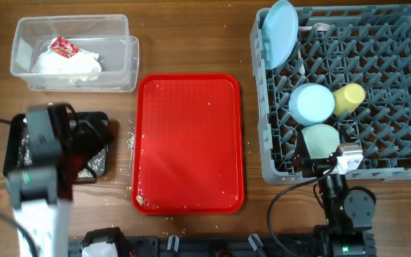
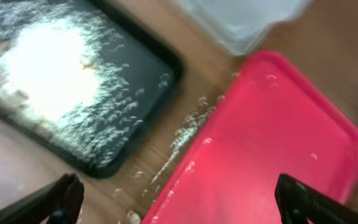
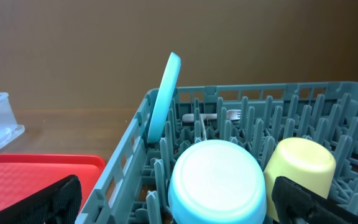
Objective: Sort waste into correct bins and load items into the dishwasher rack
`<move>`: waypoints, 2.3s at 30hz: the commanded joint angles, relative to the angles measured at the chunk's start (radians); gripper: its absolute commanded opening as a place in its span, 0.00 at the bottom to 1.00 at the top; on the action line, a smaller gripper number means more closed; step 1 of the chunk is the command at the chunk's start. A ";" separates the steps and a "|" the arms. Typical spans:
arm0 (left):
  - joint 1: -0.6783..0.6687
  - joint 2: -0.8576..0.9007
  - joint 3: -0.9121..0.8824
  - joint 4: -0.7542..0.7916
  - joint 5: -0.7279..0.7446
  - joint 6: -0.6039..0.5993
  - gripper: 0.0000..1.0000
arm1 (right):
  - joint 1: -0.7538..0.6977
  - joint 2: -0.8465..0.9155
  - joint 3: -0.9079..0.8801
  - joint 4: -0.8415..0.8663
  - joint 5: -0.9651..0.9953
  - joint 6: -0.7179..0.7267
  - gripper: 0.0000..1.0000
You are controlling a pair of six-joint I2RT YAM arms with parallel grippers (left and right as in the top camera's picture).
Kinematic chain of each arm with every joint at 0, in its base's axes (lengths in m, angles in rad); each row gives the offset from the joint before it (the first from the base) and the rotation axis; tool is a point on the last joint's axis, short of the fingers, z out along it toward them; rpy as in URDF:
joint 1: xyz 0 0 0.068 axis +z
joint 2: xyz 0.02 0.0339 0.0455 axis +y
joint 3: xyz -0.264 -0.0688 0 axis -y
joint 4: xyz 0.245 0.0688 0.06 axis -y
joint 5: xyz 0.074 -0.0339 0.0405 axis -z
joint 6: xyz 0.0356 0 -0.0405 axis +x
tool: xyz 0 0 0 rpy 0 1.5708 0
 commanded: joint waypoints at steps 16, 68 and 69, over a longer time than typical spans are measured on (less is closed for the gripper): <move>-0.107 -0.669 -0.721 0.604 0.229 0.122 1.00 | 0.002 -0.009 -0.002 0.002 0.014 0.015 1.00; -0.110 -0.925 -0.948 0.929 0.098 0.249 1.00 | 0.002 -0.009 -0.002 0.002 0.014 0.015 1.00; -0.110 -0.925 -0.948 0.929 0.098 0.249 1.00 | 0.002 -0.009 -0.002 0.002 0.014 0.015 1.00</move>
